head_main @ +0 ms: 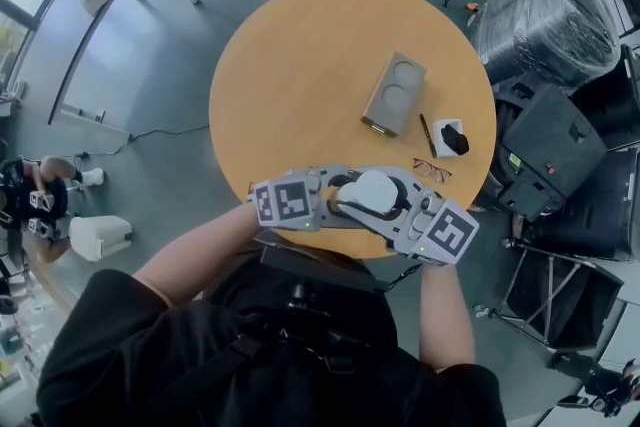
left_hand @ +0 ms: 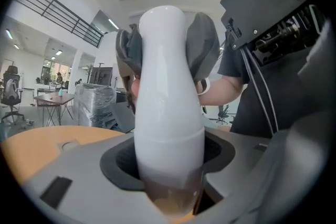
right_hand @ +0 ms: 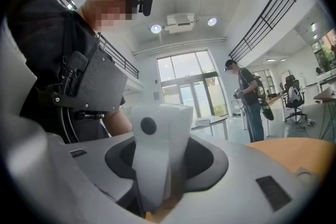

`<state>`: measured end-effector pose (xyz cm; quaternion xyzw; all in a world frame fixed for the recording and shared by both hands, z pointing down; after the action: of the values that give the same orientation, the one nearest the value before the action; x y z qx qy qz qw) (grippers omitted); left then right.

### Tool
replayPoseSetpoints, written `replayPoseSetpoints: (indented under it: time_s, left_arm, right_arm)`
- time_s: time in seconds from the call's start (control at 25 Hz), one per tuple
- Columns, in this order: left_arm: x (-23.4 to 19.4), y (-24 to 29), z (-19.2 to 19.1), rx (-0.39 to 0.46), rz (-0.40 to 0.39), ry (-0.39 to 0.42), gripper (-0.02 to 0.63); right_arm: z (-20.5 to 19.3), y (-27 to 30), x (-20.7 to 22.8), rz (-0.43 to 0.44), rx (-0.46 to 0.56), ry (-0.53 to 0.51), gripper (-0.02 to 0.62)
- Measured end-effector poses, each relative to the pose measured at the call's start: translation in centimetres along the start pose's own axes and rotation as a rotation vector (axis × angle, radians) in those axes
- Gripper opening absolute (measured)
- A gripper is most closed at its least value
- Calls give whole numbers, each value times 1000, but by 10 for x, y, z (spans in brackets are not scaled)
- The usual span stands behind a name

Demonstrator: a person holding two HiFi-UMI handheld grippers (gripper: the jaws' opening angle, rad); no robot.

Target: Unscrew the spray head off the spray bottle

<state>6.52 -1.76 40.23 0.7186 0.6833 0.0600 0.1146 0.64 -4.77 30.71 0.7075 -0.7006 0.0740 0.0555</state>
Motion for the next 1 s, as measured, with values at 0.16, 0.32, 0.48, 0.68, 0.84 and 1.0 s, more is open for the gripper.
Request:
replayPoseSetpoints:
  time_s: [0.16, 0.32, 0.48, 0.68, 0.84, 1.0]
  left_arm:
    - [6, -2, 9, 28, -68, -11, 290]
    - [30, -7, 18, 45, -234, -68, 286]
    - [35, -6, 19, 41, -235, -54, 287]
    - [11, -5, 20, 44, -83, -13, 290]
    - [3, -7, 25, 71, 26, -2, 291]
    - [-10, -8, 33, 114, 168, -21, 291]
  right_arm:
    - [7, -2, -7, 91, 22, 7, 202]
    - [12, -3, -28, 267, -5, 64, 189]
    - [11, -3, -35, 304, -45, 34, 195]
    - [15, -7, -4, 72, -30, -20, 318]
    - [22, -13, 8, -75, 0, -45, 384]
    - [27, -19, 15, -226, 31, -35, 412]
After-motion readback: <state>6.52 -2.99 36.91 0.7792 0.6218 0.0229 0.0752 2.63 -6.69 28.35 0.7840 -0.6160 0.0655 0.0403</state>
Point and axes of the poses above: the fingertips, and each gripper's own axes: y forward along the fingers, x to its right, z out of its top, the point moved 1 cm from there along -y, backward along the fingers, and after that the axes turned 12 degrees about z, right-handed, at the moved point
